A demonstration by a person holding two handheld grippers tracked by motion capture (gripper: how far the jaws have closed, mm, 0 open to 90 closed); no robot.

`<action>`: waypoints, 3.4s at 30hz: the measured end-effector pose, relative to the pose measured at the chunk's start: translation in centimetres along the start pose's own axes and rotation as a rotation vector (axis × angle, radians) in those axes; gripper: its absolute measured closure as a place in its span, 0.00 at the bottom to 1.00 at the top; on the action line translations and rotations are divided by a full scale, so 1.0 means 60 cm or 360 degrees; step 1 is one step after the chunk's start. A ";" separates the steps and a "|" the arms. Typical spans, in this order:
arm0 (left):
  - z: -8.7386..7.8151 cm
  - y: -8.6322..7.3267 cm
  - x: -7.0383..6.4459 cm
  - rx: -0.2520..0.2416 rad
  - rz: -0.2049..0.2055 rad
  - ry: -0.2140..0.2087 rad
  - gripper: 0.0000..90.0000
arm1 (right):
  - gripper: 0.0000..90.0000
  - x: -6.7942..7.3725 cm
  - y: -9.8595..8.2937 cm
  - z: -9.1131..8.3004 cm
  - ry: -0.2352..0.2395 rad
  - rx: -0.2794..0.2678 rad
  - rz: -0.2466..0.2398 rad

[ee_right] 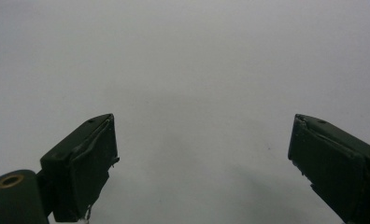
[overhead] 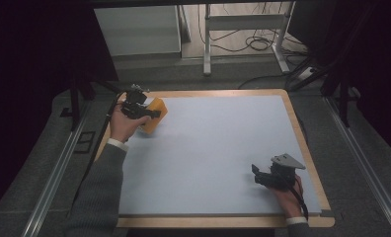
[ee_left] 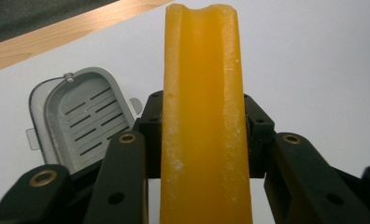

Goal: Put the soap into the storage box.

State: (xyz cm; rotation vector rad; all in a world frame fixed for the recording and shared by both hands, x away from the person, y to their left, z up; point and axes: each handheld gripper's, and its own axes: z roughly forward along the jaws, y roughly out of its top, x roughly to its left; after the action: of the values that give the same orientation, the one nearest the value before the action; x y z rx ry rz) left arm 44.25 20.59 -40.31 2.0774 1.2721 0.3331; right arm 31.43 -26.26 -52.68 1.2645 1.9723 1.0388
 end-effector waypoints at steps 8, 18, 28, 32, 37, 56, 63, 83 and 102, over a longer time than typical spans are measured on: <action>0.011 0.010 0.025 0.0005 -0.0061 0.0033 0.68 | 0.09 0.000 0.000 0.000 0.0002 -0.0001 0.0005; 0.021 0.025 0.050 -0.0046 -0.0125 0.0078 0.68 | 0.09 0.001 0.000 0.000 -0.0010 0.0002 -0.0002; 0.048 0.031 0.084 -0.0011 -0.0223 0.0129 0.68 | 0.09 0.000 0.000 0.000 -0.0008 0.0000 0.0000; 0.056 0.031 0.091 -0.0036 -0.0240 0.0172 0.68 | 0.09 0.000 0.000 0.000 -0.0008 -0.0003 0.0002; 0.066 0.029 0.100 0.0005 -0.0261 0.0177 0.68 | 0.09 0.000 0.000 0.000 -0.0010 -0.0001 -0.0002; 0.100 0.011 0.125 0.0045 -0.0372 0.0179 0.68 | 0.09 0.000 0.000 0.000 -0.0009 -0.0006 0.0003; 0.104 0.004 0.129 0.0070 -0.0397 0.0203 0.68 | 0.09 0.000 0.000 -0.001 -0.0008 -0.0008 0.0007; 0.114 -0.006 0.141 0.0041 -0.0437 0.0198 0.58 | 0.09 0.000 0.000 0.000 -0.0011 -0.0004 0.0004; 0.013 -0.008 0.107 -0.0108 -0.0233 0.0102 0.28 | 0.09 0.005 -0.001 0.000 -0.0033 -0.0005 -0.0033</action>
State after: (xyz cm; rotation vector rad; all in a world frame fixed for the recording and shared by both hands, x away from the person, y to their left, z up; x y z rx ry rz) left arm 47.46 25.95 -42.01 1.9186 1.4224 0.3738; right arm 31.29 -26.02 -52.71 1.2457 1.9635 1.0147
